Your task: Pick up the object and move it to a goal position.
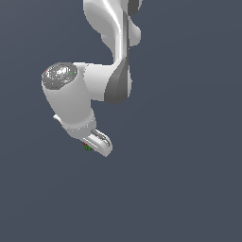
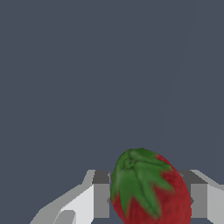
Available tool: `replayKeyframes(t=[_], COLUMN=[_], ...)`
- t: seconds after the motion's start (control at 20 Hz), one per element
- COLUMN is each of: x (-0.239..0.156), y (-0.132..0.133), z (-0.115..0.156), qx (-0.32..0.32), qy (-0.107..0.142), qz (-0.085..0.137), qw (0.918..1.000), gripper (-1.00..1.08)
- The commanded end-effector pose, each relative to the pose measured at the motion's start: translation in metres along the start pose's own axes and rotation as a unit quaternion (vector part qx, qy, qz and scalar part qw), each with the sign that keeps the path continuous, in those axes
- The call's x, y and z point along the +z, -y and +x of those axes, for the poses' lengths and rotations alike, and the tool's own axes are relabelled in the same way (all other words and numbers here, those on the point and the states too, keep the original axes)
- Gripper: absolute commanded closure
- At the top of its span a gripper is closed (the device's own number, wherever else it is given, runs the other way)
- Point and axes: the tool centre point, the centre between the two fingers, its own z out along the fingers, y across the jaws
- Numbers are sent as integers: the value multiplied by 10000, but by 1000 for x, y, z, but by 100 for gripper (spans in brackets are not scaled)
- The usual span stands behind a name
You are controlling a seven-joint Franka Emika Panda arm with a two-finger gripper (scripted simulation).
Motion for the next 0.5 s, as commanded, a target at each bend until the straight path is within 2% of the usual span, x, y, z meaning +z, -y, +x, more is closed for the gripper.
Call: replayKeyframes(t=[0.0,0.45], x=[-9,-20], y=[-7,-16], z=[9,21], qx=[-10,-10], qy=[5,5], qz=[-1,-1], qw=[10000,10000], gripper=[108,108])
